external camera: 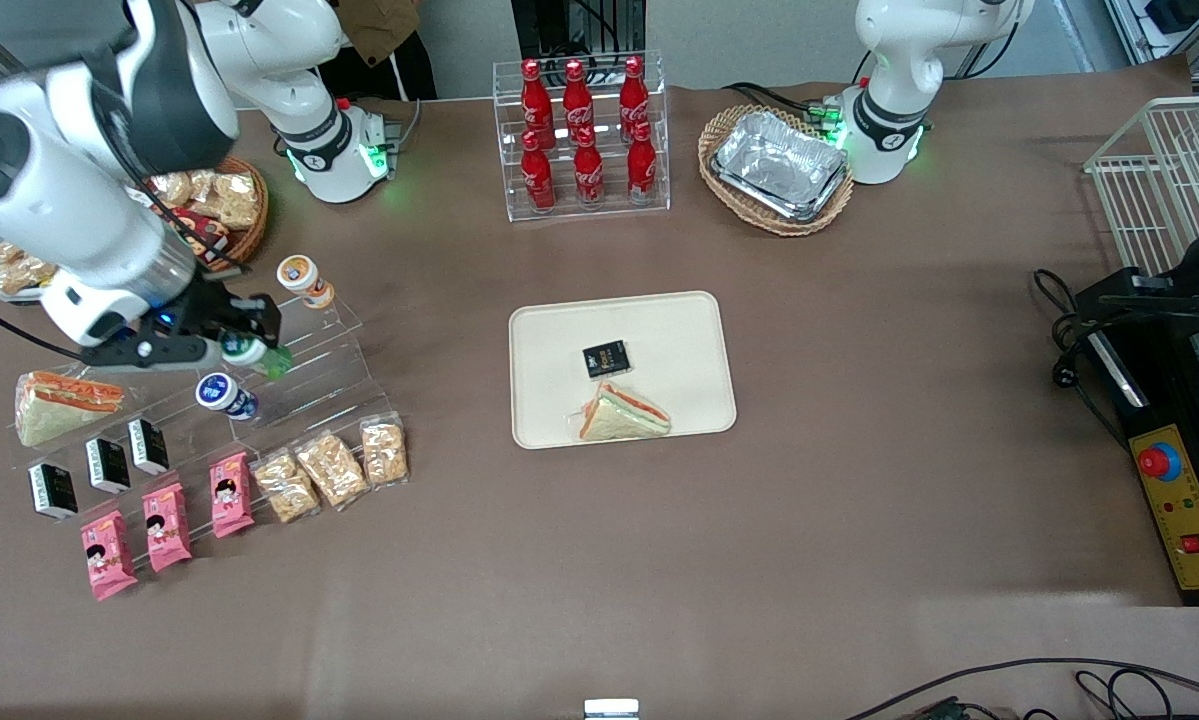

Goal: Place green gum on tray
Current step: 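Lift the bottle off the rack and carry it over the cream tray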

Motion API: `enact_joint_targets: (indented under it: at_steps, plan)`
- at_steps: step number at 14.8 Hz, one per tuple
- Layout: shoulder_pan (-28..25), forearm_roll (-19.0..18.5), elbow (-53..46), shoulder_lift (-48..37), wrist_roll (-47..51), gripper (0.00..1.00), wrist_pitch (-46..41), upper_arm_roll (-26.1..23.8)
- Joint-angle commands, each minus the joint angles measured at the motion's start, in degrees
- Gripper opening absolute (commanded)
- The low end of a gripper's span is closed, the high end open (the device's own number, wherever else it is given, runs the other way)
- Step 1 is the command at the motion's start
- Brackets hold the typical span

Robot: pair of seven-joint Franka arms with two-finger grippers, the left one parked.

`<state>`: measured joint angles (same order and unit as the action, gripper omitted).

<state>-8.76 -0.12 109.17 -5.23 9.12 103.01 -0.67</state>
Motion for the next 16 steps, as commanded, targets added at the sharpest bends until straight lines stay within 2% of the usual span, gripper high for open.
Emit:
enact_joint_targets:
  at_steps: [1, 3, 5, 10, 16]
  plan:
    - [-0.5, 1.6, -9.1, 1.9, 0.5, 0.50, -9.2, 0.1]
    - [-0.6, 3.8, -9.6, 2.1, 1.2, 0.51, -9.5, 0.1]
    - [-1.9, 5.1, -9.6, 2.8, 7.0, 0.51, -9.5, -0.6]
    - [-12.7, 5.0, -9.7, 5.7, 27.1, 0.51, -6.3, -0.7]
    - [-20.6, 5.2, -8.5, 11.2, 41.1, 0.51, 2.3, -0.7]
